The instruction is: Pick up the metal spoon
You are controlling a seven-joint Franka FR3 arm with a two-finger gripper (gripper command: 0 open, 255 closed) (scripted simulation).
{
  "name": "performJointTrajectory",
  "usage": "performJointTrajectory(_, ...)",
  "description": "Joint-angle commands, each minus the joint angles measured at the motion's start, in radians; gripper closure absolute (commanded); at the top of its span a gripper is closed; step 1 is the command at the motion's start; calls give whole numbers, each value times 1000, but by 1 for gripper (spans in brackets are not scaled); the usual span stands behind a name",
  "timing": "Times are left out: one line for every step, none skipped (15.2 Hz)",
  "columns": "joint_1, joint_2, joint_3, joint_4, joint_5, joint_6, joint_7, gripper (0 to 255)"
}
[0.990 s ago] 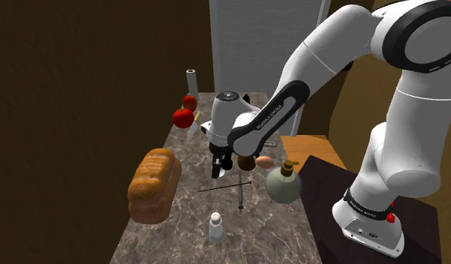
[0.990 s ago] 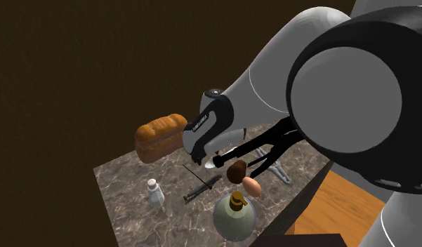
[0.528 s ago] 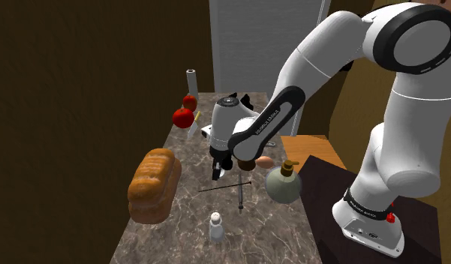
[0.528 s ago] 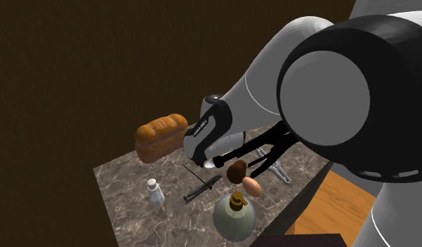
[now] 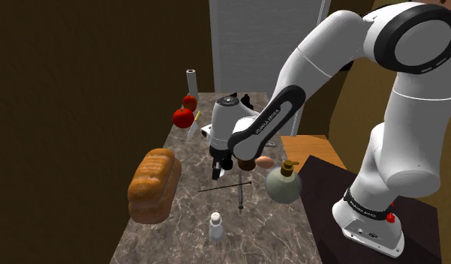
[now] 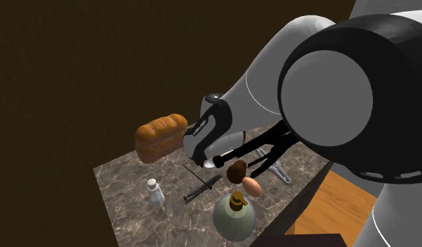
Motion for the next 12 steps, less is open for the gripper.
performJointTrajectory(-2,-19,2,-1,5,-19,-3,255)
performJointTrajectory(-2,-31,3,1,8,-32,-5,255)
performJointTrajectory(-3,-42,4,2,12,-46,-8,255)
performJointTrajectory(-4,-54,5,4,15,-59,-10,255)
performJointTrajectory(-4,-65,6,6,18,-72,-12,255)
performJointTrajectory(-5,-76,7,8,20,-85,-14,255)
performJointTrajectory(-5,-87,7,11,23,-98,-15,255)
performJointTrajectory(-5,-98,8,14,26,-112,-17,255)
performJointTrajectory(-5,-108,8,17,28,-125,-19,255)
performJointTrajectory(-6,-118,8,20,31,-139,-21,255)
performJointTrajectory(-6,-128,9,23,33,-152,-22,255)
performJointTrajectory(-6,-138,9,27,35,-166,-23,255)
